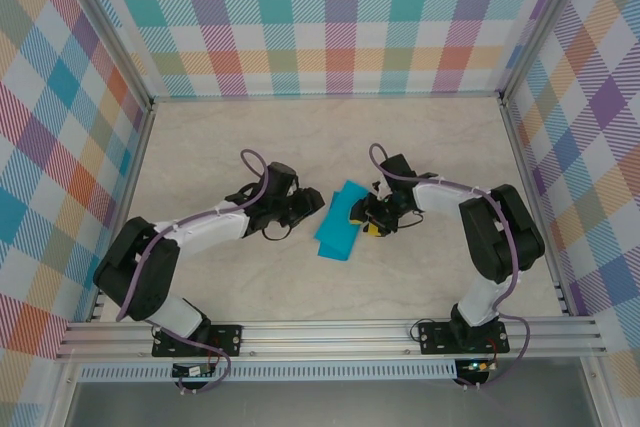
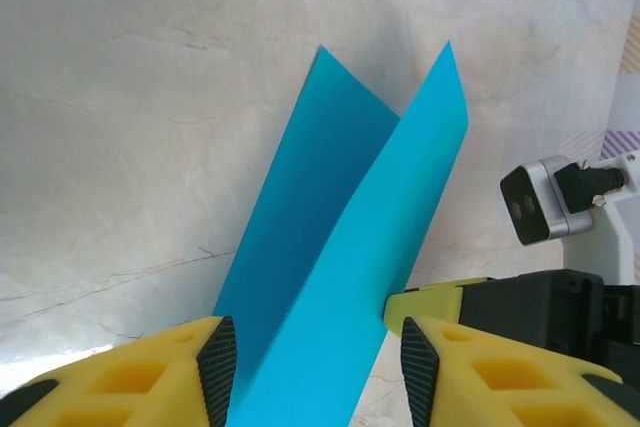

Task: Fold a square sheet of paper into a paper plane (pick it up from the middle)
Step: Fold the square sheet of paper in half at the center of the table.

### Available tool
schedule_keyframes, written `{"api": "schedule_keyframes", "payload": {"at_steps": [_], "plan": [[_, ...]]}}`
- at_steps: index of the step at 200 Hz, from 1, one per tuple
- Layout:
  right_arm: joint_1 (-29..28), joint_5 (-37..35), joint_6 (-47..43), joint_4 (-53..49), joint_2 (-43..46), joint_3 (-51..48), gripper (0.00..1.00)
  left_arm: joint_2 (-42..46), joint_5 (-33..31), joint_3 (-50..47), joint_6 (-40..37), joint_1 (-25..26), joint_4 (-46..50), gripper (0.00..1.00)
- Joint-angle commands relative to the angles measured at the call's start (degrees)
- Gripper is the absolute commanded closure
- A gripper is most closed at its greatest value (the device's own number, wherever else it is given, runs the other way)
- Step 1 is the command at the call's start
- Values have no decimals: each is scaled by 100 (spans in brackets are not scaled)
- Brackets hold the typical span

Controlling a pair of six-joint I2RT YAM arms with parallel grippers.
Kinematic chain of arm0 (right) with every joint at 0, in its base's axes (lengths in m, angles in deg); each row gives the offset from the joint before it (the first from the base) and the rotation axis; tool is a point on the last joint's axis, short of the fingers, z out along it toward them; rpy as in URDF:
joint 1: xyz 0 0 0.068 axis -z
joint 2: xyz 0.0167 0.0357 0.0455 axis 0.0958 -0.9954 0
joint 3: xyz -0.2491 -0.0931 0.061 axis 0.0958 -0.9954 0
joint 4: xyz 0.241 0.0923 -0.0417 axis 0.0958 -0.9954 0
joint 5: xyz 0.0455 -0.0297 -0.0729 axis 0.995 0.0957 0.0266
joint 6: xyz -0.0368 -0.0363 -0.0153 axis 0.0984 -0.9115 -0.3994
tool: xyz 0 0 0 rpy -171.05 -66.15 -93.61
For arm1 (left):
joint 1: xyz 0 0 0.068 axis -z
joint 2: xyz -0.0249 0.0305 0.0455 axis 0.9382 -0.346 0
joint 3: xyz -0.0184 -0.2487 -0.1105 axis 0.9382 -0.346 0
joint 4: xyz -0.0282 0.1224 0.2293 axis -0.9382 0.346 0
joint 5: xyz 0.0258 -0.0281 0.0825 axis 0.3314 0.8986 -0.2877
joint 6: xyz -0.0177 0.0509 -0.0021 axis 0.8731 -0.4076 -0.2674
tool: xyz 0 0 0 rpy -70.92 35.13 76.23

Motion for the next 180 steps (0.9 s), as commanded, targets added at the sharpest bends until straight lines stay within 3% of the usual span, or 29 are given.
{"api": "schedule_keyframes", "payload": {"at_steps": [1, 83, 180], "plan": [[-139, -130, -454, -584, -109, 278, 47, 228, -289, -114, -155, 44, 358, 47], [-283, -410, -382, -692, -203, 401, 47, -559, 492, -35, -162, 44, -63, 43], [-282, -407, -105, -408, -140, 182, 47, -1079, 1107, 56, -269, 53, -514, 57]]}}
